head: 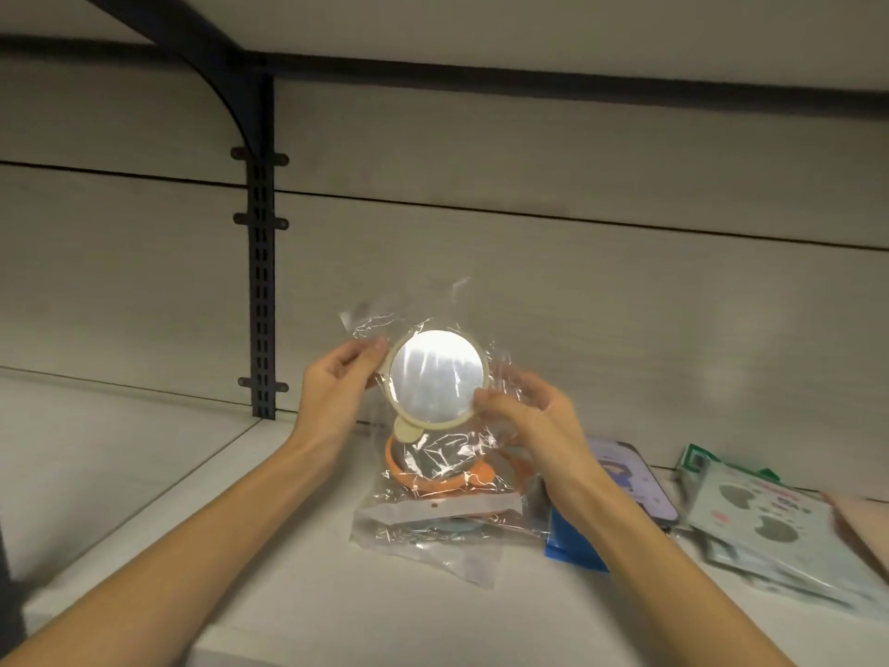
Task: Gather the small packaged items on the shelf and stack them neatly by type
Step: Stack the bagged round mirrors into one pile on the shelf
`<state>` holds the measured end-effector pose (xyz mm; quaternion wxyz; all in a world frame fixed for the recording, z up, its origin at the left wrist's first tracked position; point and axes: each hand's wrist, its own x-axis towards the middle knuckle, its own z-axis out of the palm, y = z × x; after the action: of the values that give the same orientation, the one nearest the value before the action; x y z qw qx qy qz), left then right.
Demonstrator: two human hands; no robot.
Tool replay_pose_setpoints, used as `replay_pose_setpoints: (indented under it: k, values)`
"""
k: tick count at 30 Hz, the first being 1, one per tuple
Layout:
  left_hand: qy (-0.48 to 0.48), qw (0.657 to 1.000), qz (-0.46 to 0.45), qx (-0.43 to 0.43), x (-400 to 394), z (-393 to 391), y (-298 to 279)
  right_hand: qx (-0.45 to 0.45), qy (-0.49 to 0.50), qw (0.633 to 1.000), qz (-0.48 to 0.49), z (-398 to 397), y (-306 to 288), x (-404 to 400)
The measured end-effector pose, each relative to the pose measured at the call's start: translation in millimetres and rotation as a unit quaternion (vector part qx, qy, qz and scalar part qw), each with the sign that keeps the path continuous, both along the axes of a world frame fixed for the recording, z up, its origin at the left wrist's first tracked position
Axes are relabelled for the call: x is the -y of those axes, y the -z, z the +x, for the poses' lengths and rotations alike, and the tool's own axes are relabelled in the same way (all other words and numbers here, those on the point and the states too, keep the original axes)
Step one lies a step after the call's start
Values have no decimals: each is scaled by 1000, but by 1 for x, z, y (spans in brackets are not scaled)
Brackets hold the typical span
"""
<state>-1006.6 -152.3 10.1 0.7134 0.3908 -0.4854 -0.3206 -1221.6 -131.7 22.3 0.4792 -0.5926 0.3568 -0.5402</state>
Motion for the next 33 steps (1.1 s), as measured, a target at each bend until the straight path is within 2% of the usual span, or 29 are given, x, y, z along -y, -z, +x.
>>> replay_pose_setpoints:
  k: [7, 10, 15, 17, 20, 22, 24, 26, 28, 33]
  values:
    - [73, 997, 35, 15, -2, 3, -1, 34, 0, 999, 28, 2, 1, -3]
    - [107, 993, 48, -12, 2, 1, 2, 72, -4, 996, 49, 5, 1, -3]
    - [115, 989, 85, -44, 12, 2, 8, 77, -39, 995, 46, 5, 0, -1]
    - [110, 987, 93, -78, 17, 7, 9, 38, -18, 999, 29, 6, -1, -3]
    - [96, 987, 95, -90, 22, 15, 8, -82, 97, 990, -63, 2, 5, 3]
    - [100, 988, 89, -73, 22, 20, 8, -198, 173, 959, -110, -2, 12, 8]
    - [100, 990, 83, -59, 20, 22, 6, -313, 197, 925, -91, -3, 16, 10]
    - [89, 991, 85, -57, 19, 24, 6, -386, 209, 895, -74, -3, 20, 10]
    - [91, 989, 96, -59, 17, 27, 5, -406, 199, 890, -59, -2, 19, 9]
    - [83, 986, 101, -108, 17, 31, 2, -403, 144, 904, -12, -5, 17, 11]
